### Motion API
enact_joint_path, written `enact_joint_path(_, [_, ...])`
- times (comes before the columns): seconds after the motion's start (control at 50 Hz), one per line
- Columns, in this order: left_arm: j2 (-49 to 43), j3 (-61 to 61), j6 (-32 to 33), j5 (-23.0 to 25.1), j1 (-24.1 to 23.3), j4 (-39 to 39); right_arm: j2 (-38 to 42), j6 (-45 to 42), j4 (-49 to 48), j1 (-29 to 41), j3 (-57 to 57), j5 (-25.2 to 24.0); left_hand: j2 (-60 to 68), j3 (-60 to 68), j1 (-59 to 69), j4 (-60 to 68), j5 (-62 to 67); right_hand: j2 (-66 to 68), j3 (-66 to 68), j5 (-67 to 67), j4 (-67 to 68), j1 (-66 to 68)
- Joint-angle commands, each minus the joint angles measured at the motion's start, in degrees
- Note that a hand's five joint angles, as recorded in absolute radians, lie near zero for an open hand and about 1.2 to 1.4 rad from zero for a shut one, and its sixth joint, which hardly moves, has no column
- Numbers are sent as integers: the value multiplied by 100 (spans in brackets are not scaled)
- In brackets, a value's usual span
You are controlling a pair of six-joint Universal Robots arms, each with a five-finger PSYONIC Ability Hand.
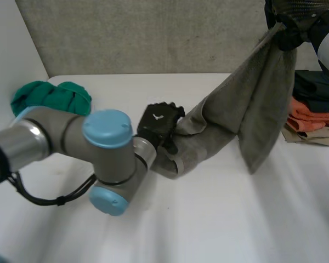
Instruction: Fold the laundry.
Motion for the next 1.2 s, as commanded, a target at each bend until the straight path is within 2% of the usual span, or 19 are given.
enact_joint_path(0.02, [-1053, 1058, 1214, -33, -16, 281, -44, -183, -18, -41, 439, -6, 313, 314, 213, 366, 424, 1267, 1184, 1292, 1127, 1585])
enact_joint_path(0.16, [-1767, 1991, 1357, -86, 28, 370, -53, -298, -79, -94, 843, -41, 917, 919, 818, 971, 1028, 1267, 1184, 1292, 1127, 1585])
enact_joint_path(0.26, [-2022, 2396, 1357, -42, 54, 370, -44, -403, -88, -102, 1081, -234, 2195, 2197, 2096, 2249, 2306, 1267, 1184, 1292, 1127, 1585])
enact_joint_path(0.34, [-2180, 2607, 1365, 10, 54, 370, -35, -412, -88, -102, 1134, -313, 4042, 4044, 3943, 4096, 4153, 1267, 1184, 1292, 1127, 1585])
enact_joint_path(0.38, [-2251, 2678, 1365, 72, 63, 370, -26, -412, -88, -111, 1134, -322, 5721, 5723, 5622, 5775, 5832, 1267, 1184, 1292, 1127, 1585])
enact_joint_path(0.5, [-2137, 2538, 1348, -94, 98, 326, -17, -456, -79, -164, 1029, -322, 5727, 5729, 5628, 5781, 5838, 1267, 1184, 1292, 1127, 1585])
enact_joint_path(0.56, [-1524, 2108, 1348, -358, 151, 326, -35, -648, 25, -400, 854, -313, 5727, 5729, 5628, 5781, 5838, 1267, 1184, 1292, 1127, 1585])
enact_joint_path(0.62, [-330, 1301, 1348, -499, 457, 361, -44, -1008, 201, -638, 625, -287, 5727, 5729, 5628, 5781, 5838, 1267, 1184, 1292, 1127, 1585])
enact_joint_path(0.7, [1338, 220, 1322, -482, 844, 440, -53, -1466, 798, -814, 265, -261, 5727, 5729, 5628, 5781, 5838, 1267, 1184, 1292, 1127, 1585])
enact_joint_path(0.8, [2739, -485, 1313, -482, 994, 344, -61, -1826, 1589, -893, -122, -225, 5727, 5729, 5628, 5781, 5838, 1267, 1184, 1292, 1127, 1585])
enact_joint_path(0.9, [4451, -1310, 1304, -351, 1564, -94, -412, -1888, 1985, -946, -281, -225, 5727, 5729, 5628, 5781, 5838, 1267, 1184, 1292, 1127, 1585])
enact_joint_path(0.98, [5340, -1663, 1129, 88, 1995, -568, -843, -1924, 2196, -1148, -290, -234, 5727, 5729, 5628, 5781, 5838, 1267, 1184, 1292, 1127, 1585])
enact_joint_path(1.06, [5773, -1953, 787, 493, 2496, -1210, -1037, -2029, 2565, -1368, -308, -313, 5727, 5729, 5628, 5781, 5838, 1267, 1184, 1292, 1127, 1585])
enact_joint_path(1.2, [5678, -2463, 636, 1047, 3253, -1845, -879, -2275, 3146, -1377, -167, -348, 5727, 5729, 5628, 5781, 5838, 1267, 1184, 1292, 1127, 1585])
